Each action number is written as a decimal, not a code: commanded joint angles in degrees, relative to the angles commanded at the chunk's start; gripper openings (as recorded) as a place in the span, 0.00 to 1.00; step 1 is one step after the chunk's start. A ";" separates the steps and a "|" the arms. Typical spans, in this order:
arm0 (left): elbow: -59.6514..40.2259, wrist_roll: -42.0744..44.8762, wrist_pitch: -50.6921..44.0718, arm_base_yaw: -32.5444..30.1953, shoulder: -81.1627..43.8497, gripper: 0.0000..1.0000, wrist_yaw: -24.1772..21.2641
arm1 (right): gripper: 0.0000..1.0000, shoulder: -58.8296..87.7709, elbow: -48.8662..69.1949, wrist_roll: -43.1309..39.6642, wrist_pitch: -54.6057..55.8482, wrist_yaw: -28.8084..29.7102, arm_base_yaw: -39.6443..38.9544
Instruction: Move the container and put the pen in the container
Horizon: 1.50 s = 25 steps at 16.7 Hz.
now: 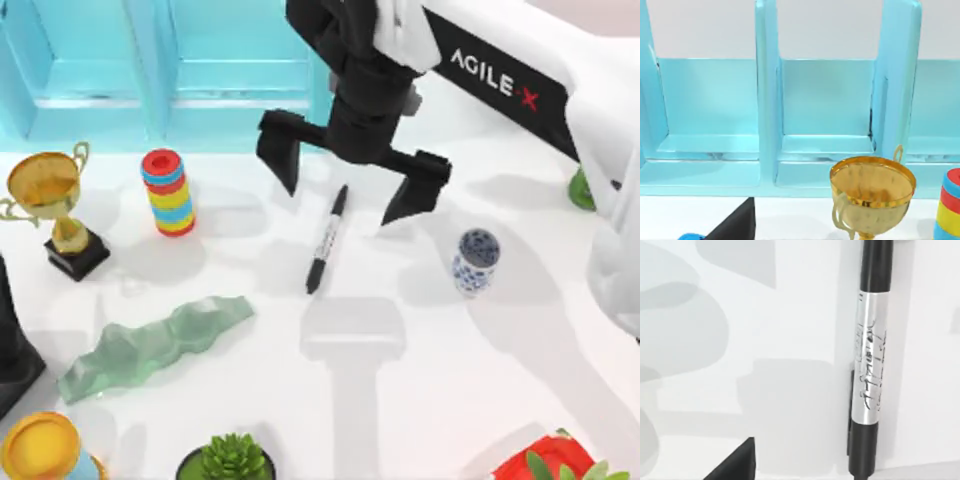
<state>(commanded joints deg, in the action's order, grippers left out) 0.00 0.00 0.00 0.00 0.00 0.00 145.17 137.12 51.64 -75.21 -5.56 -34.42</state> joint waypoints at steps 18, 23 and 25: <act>0.00 0.00 0.00 0.00 0.00 1.00 0.00 | 0.55 5.62 -10.55 1.31 16.49 0.19 -1.36; 0.00 0.00 0.00 0.00 0.00 1.00 0.00 | 0.17 5.62 -10.55 1.31 16.49 0.19 -1.36; 0.00 0.00 0.00 0.00 0.00 1.00 0.00 | 0.02 5.62 -10.55 1.31 16.49 0.19 -1.36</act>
<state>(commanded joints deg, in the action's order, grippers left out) 0.00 0.00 0.00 0.00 0.00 0.00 150.79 126.58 52.95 -58.72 -5.37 -35.77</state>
